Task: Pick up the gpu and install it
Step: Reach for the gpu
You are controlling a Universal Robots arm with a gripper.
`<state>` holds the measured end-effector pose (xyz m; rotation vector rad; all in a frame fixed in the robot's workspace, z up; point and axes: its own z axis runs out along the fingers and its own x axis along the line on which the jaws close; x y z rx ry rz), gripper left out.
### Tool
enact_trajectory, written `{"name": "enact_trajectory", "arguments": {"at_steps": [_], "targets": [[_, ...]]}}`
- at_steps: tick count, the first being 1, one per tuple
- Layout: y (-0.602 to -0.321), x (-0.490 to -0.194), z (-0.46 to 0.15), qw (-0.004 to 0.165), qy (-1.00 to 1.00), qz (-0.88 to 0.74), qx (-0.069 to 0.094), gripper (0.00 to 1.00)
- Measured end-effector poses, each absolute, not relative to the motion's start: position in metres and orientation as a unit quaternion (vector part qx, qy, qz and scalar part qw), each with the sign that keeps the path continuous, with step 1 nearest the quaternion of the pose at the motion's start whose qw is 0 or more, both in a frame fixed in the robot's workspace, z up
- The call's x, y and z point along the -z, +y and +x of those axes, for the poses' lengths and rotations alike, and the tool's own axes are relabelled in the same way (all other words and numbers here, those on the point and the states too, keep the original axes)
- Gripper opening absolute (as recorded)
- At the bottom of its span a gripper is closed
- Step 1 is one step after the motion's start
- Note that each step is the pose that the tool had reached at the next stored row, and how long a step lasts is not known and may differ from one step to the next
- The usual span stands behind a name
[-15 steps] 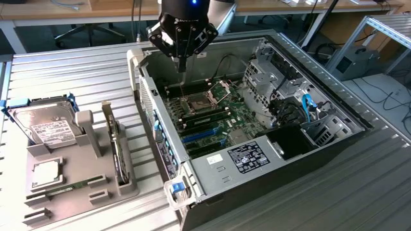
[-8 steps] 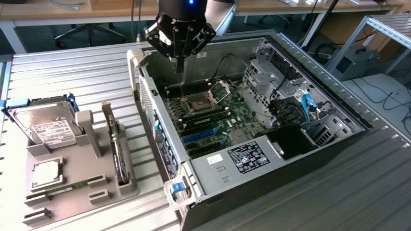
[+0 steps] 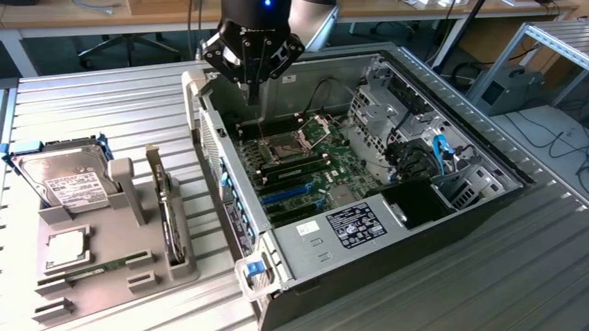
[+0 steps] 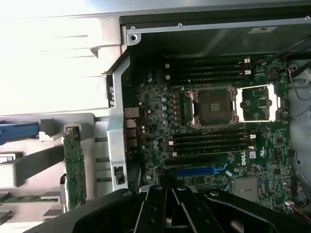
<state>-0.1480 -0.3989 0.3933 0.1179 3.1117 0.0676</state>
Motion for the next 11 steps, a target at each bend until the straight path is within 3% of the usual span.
{"name": "enact_trajectory", "arguments": {"at_steps": [11], "targets": [[-0.3990, -0.3933, -0.1554, 0.013, 0.999, 0.038, -0.022, 0.11]]}}
